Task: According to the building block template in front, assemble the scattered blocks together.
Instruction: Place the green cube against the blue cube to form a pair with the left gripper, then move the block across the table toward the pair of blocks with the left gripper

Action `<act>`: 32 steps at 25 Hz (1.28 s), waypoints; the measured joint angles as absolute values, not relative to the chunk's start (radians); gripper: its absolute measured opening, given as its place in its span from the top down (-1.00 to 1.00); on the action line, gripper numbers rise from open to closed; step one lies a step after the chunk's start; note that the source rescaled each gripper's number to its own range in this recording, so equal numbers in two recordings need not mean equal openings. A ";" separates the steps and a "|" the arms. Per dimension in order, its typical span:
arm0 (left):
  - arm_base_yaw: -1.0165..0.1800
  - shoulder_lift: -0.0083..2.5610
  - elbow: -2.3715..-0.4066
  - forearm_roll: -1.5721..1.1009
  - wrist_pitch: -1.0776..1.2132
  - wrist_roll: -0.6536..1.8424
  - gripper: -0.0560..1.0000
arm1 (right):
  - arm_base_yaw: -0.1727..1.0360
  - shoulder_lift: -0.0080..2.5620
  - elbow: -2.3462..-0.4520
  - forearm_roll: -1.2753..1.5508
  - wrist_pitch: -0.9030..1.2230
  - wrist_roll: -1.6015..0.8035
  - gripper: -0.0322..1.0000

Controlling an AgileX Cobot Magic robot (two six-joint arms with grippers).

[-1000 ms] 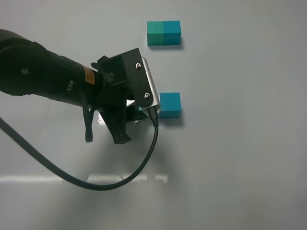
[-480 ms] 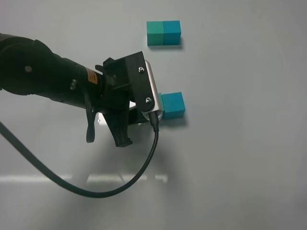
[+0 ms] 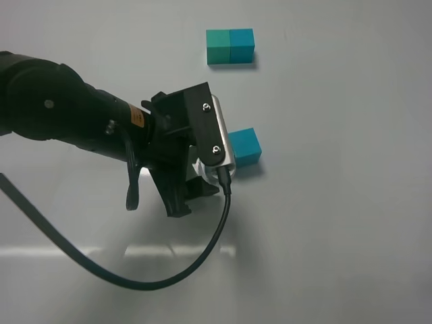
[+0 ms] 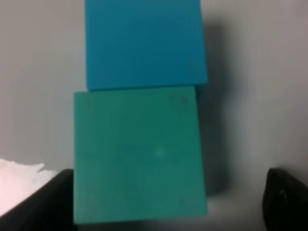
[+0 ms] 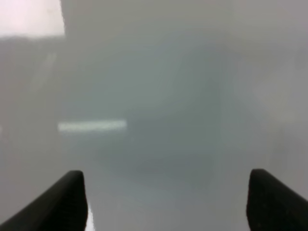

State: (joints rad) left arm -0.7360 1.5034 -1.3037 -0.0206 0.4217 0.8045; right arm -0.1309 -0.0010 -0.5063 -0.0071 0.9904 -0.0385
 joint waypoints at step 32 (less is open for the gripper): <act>-0.761 1.562 -1.303 -0.009 0.251 0.765 0.68 | -0.131 -0.001 -0.506 -0.014 0.990 -0.023 0.61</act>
